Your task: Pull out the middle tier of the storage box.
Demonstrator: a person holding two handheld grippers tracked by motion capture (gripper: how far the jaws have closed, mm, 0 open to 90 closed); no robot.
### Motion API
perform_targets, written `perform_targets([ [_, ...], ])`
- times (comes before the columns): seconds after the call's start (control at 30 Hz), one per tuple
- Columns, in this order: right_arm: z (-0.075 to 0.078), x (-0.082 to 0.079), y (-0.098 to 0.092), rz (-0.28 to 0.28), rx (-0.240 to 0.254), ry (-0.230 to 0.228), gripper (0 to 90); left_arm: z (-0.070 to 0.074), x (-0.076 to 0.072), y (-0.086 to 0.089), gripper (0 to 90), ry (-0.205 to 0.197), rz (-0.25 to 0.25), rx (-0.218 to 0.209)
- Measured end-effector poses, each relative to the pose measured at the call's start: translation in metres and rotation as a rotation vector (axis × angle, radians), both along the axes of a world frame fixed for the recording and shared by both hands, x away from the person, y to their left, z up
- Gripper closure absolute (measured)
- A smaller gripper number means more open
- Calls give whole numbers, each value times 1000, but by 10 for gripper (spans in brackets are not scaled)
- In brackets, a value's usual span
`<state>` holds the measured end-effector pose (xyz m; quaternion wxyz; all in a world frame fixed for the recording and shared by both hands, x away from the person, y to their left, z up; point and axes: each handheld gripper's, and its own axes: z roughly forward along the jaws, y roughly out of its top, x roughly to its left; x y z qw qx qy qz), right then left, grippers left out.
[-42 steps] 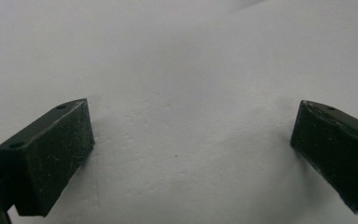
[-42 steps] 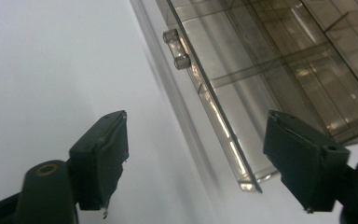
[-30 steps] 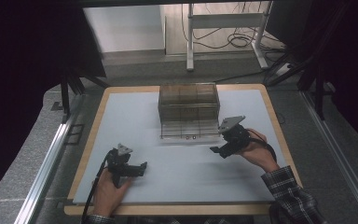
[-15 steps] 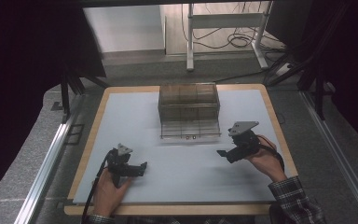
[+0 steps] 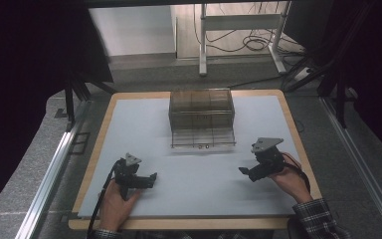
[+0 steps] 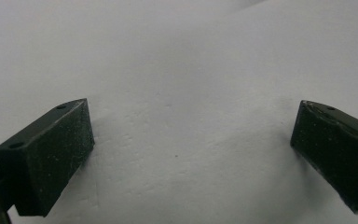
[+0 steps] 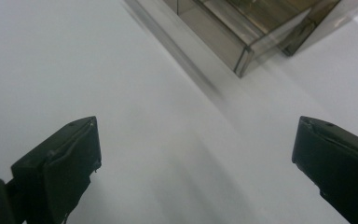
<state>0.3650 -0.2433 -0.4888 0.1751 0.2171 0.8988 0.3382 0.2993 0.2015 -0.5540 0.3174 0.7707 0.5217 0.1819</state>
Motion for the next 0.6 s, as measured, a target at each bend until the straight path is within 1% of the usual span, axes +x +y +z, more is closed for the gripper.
perform_targets([
  [0.1,-3,-1,-3,-9,3,7,7,0,0,0,0,0,0,0],
  [0.17,-8,-1,-8,-24,-2,18,5,0,0,0,0,0,0,0],
  [0.33,-15,-3,-14,-34,-10,36,4,0,0,0,0,-2,3,-4],
  [0.47,-23,-4,-20,-43,-5,62,3,0,0,0,0,-3,3,-5],
  [0.5,-23,-4,-20,-43,-5,62,3,0,0,0,0,-3,3,-5],
  [0.53,-26,-4,-22,-46,-6,75,2,0,0,0,0,-3,3,-5],
  [0.6,-28,-4,-22,-47,0,85,0,0,0,0,0,-3,2,-4],
])
